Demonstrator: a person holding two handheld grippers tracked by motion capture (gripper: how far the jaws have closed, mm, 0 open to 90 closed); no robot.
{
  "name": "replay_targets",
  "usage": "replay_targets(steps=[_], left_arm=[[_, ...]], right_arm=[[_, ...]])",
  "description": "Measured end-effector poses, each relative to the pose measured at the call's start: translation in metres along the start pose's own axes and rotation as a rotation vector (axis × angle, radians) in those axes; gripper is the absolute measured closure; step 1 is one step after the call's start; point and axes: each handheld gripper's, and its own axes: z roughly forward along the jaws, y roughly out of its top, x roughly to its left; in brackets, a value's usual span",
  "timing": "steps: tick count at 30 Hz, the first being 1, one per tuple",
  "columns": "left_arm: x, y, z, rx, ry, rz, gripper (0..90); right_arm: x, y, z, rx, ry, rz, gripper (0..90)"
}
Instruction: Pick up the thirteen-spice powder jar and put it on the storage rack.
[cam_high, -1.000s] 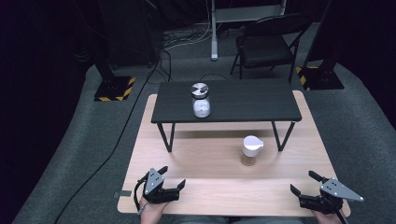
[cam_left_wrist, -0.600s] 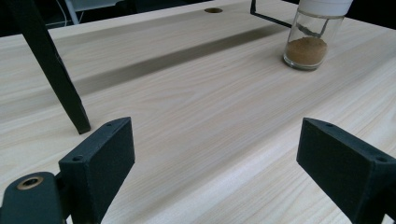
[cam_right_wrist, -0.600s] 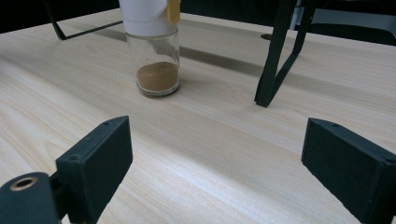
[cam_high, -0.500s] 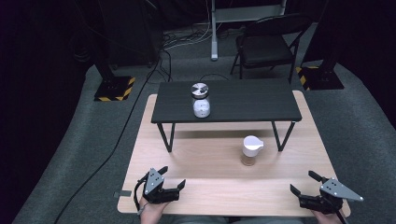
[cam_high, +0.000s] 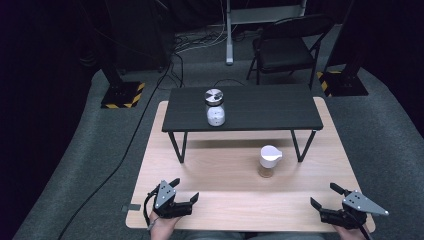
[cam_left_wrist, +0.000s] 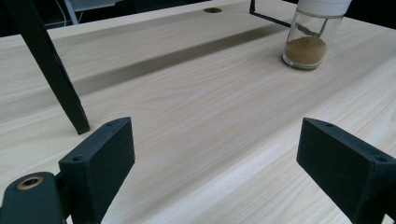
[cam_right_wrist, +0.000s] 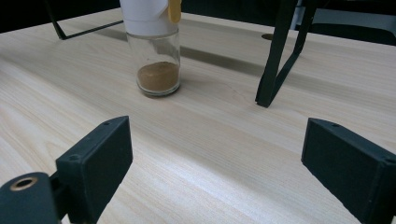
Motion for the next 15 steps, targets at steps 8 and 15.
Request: replay_targets(steps=[8,15], left_arm=[[0.0003,0.0,0.0008,-0.001,-0.001,-0.003,10.7],[0.0001,0.0004,0.001,0.0,-0.003,-0.001,10.7]], right_arm=[[-0.0002,-0.0002,-0.0002,0.001,0.001,0.0,7.6],[-0.0001,-0.0005,-0.0013,-0.001,-0.001,0.0,7.6]])
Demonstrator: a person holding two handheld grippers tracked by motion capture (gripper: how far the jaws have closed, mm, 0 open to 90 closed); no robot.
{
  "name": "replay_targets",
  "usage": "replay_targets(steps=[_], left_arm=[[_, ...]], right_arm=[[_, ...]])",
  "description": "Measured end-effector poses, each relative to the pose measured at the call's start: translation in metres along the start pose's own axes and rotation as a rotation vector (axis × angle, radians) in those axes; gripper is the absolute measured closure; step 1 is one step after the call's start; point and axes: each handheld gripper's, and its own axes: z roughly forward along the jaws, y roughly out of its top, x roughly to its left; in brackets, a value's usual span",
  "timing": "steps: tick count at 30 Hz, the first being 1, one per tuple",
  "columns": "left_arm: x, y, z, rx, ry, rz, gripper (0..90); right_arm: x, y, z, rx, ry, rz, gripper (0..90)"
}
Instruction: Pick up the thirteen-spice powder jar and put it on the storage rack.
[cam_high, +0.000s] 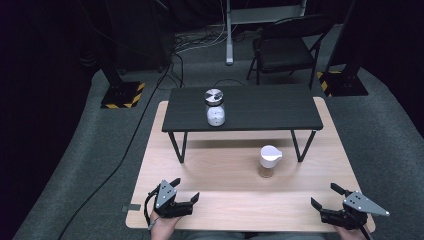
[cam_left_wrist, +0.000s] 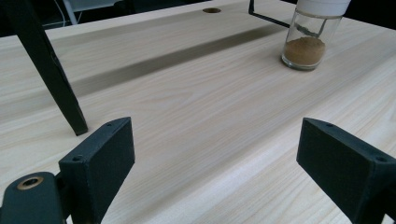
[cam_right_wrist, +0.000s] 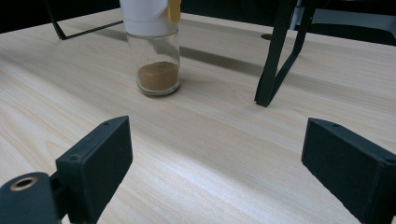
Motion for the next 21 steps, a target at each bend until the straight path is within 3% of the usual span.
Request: replay_targets(steps=[21], left_arm=[[0.0001,0.0001,0.001,0.002,-0.003,-0.002,10.7]], right_arm=[[0.0003,0.0001,0.0011,0.003,0.005,-0.001,7.5]])
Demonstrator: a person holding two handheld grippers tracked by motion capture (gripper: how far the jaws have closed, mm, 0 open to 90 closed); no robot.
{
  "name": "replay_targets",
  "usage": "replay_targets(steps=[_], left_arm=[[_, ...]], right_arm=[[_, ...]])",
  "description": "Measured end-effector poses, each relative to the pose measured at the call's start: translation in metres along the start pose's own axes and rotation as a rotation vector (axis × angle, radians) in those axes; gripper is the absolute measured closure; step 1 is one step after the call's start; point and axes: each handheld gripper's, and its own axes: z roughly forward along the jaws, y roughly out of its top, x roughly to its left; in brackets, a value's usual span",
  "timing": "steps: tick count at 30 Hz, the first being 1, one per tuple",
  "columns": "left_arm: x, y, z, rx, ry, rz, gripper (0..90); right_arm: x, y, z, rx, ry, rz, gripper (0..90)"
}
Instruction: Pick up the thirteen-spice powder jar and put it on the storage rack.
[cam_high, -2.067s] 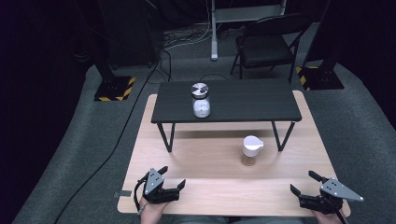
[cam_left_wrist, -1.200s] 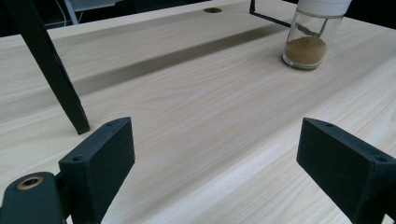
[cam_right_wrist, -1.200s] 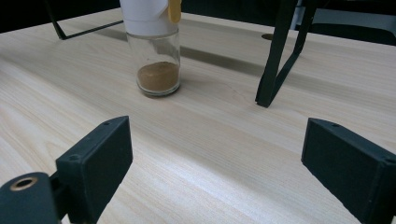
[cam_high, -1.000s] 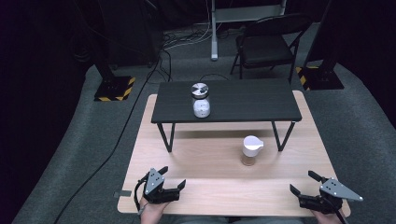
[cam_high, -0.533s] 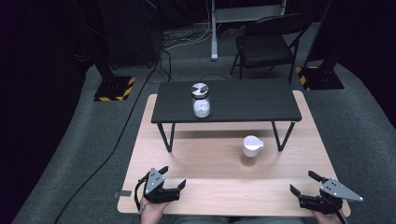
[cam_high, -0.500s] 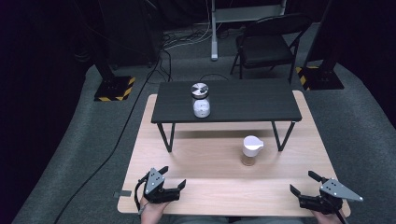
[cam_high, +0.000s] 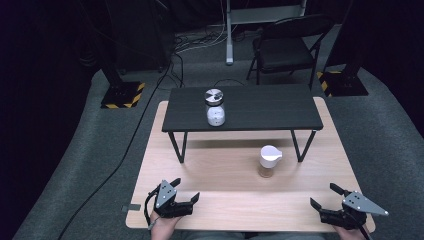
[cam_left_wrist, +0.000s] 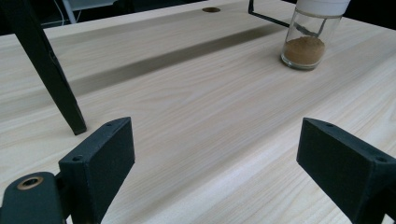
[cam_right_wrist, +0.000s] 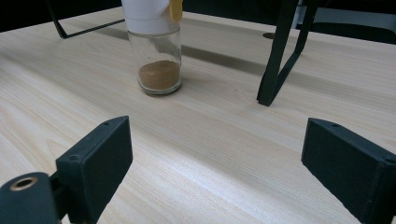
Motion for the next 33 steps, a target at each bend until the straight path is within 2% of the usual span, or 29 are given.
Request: replay_targets(steps=[9,10,13,19,24,30,33], left_arm=[[0.0,0.0,0.0,0.0,0.001,-0.003,10.7],[0.0,-0.001,-0.001,-0.002,0.002,-0.006,10.7],[0.0,-0.001,-0.001,-0.001,0.004,-0.007,10.6],[0.0,-0.001,-0.001,-0.005,0.005,-0.005,10.6],[0.0,-0.001,-0.001,-0.003,0.004,-0.004,10.6],[0.0,-0.001,-0.001,-0.005,0.002,-0.004,10.6],[0.0,-0.001,-0.002,-0.006,0.001,-0.007,10.6]], right_arm=[[-0.001,0.0,0.003,-0.002,0.022,0.0,6.4],[-0.001,0.001,0.006,0.004,0.04,-0.006,5.4],[-0.002,0.001,0.01,0.004,0.057,-0.007,4.8],[0.0,0.006,0.018,0.008,0.074,-0.013,4.4],[0.003,0.017,0.033,0.02,0.099,-0.045,4.6],[0.003,0.027,0.046,0.019,0.11,-0.056,4.7],[0.003,0.037,0.061,0.017,0.121,-0.062,4.8]])
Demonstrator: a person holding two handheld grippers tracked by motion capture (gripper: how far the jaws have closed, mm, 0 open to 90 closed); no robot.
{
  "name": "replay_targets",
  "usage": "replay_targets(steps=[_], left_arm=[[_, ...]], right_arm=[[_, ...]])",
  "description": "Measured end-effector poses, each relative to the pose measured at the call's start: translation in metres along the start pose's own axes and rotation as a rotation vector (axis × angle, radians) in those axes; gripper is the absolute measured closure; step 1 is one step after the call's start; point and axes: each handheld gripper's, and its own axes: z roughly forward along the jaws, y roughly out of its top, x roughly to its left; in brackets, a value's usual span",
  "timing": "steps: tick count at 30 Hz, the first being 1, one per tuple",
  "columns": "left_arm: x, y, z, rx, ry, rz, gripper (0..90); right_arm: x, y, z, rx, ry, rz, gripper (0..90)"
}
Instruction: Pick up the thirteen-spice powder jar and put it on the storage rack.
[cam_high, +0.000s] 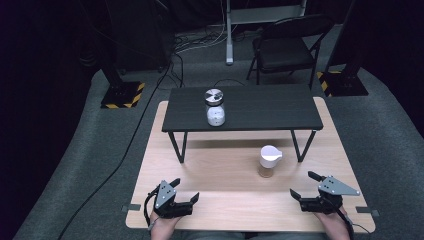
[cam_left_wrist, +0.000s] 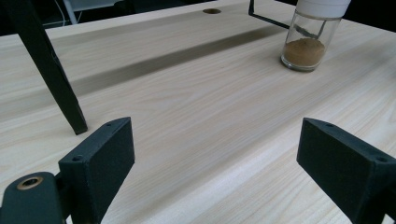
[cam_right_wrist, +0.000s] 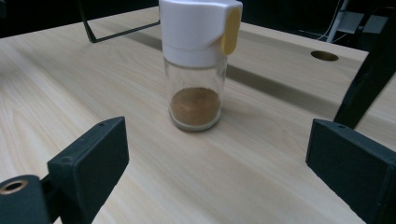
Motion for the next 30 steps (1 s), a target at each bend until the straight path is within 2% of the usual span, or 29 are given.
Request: replay_targets(steps=[3,6,16,30], left_arm=[[0.0,0.0,0.0,0.0,-0.001,0.0,10.6],[0.0,0.0,0.0,0.0,-0.002,0.001,10.6],[0.001,0.0,0.0,-0.002,-0.003,-0.002,10.6],[0.002,0.0,-0.001,-0.005,-0.005,-0.003,10.6]], right_arm=[[-0.001,0.004,0.006,0.003,0.005,0.001,4.8],[-0.004,0.01,0.02,0.003,0.018,0.006,4.9],[-0.009,0.037,0.051,0.023,0.037,-0.021,5.2],[-0.012,0.051,0.086,0.032,0.067,0.017,6.5]])
